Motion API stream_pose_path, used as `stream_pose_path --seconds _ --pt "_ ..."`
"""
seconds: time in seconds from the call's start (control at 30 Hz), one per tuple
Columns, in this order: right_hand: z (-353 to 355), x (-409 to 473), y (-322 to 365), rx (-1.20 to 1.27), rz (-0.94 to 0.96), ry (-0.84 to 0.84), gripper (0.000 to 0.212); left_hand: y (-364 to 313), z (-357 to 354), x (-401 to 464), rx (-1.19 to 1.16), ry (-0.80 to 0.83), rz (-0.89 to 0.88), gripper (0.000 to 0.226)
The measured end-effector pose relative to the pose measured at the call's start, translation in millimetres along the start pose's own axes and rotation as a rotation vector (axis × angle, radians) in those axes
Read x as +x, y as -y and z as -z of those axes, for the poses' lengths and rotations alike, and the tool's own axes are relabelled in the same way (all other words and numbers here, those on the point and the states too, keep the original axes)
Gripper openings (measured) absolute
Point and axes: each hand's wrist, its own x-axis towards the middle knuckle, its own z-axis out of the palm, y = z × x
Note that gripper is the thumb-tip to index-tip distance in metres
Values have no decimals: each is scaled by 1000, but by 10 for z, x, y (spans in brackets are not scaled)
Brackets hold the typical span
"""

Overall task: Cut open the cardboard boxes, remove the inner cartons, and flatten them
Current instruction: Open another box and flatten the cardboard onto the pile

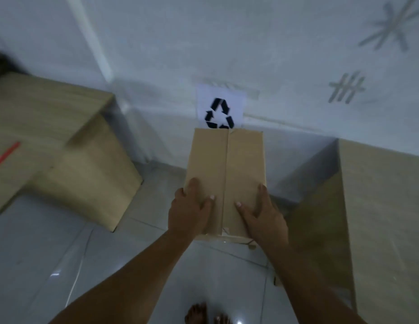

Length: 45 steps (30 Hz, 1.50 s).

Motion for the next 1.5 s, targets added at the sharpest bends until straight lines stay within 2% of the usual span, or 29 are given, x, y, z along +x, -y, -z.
stream_pose_path --seconds 0.13,0.37,0.57,0.87,1.2,1.5 --pt "-85 -307 391 -42 111 58 91 334 379 -422 -55 -71 108 70" --pt "-449 -603 959 -9 342 260 91 903 828 -987 -92 -246 353 71" --pt "-826 -780 1577 -61 494 275 93 1422 1275 -1214 -122 -385 463 70" --pt "-1554 -856 2746 -73 623 268 90 2323 2097 -992 -155 -504 499 68" --pt "-2531 -1026 4091 -2 598 230 88 3613 3183 -435 -116 -472 472 68" --pt "-3158 -781 5042 81 549 222 86 4372 3846 329 -96 -439 427 70"
